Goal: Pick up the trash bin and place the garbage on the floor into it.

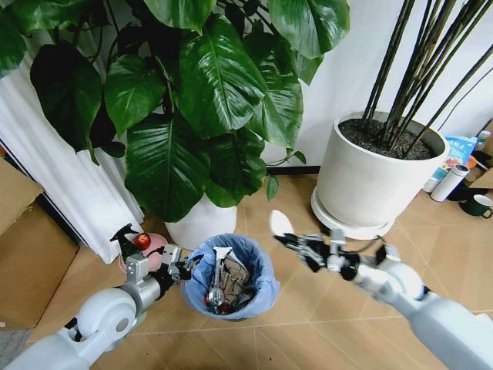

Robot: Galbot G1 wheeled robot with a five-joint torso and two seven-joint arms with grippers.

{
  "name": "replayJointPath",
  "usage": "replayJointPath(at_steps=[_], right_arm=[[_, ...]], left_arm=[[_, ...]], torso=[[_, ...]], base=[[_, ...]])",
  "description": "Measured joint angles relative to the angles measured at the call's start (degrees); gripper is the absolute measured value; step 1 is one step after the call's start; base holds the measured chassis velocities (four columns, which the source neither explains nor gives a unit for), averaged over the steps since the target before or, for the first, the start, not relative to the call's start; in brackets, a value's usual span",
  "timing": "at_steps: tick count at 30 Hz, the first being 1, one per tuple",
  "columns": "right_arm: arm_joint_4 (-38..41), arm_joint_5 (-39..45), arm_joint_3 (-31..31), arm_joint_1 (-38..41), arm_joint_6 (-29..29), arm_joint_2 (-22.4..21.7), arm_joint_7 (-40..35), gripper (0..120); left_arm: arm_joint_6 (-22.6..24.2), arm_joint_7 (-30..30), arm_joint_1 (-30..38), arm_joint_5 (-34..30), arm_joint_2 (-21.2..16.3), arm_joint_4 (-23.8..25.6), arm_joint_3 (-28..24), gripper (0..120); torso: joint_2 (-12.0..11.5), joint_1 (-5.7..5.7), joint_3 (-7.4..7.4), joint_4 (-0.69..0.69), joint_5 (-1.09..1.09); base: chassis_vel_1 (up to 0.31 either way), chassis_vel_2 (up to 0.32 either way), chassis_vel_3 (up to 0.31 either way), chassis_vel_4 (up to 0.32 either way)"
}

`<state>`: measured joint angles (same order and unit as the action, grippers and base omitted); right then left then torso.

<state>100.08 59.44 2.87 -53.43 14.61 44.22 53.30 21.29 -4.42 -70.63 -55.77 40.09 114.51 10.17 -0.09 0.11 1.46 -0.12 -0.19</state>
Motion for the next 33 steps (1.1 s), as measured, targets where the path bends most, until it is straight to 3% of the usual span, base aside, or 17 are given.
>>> replayJointPath(at_steps=[2, 13, 24, 27, 33], right_arm=[[-1.1, 0.5, 4.6, 3.2, -0.2, 1.3, 0.1, 0], [-7.0, -1.2, 15.0, 9.8, -1.2, 4.8, -0.4, 0], [-6.5, -3.5, 14.8, 11.3, -3.2, 1.7, -0.7, 34], [-6.4, -3.4, 15.0, 11.4, -3.7, 0.6, -0.8, 50], [-6.9, -3.8, 15.7, 11.2, -4.1, -0.5, -1.7, 70]], left_arm=[[0.0, 0.0, -0.1, 0.0, 0.1, 0.0, 0.2, 1], [0.1, -0.3, -0.8, 0.0, 0.6, 0.2, 0.9, 1], [0.4, -0.8, -0.5, -0.2, 0.8, 0.3, 1.4, 1], [0.4, -0.8, -0.5, -0.6, 0.9, 0.4, 2.1, 1], [0.4, -0.8, -1.4, -0.9, 0.7, 1.2, 3.5, 1]], torso=[[0.0, 0.00, 0.00, -0.01, 0.02], [0.0, 0.00, 0.00, 0.00, 0.02], [0.0, 0.00, 0.00, -0.01, 0.01], [0.0, 0.00, 0.00, -0.02, 0.01], [0.0, 0.00, -0.01, -0.01, 0.02]], base=[[0.000, 0.000, 0.000, 0.000], [0.000, 0.000, 0.000, 0.000], [0.000, 0.000, 0.000, 0.000], [0.000, 0.000, 0.000, 0.000], [0.000, 0.000, 0.000, 0.000]])
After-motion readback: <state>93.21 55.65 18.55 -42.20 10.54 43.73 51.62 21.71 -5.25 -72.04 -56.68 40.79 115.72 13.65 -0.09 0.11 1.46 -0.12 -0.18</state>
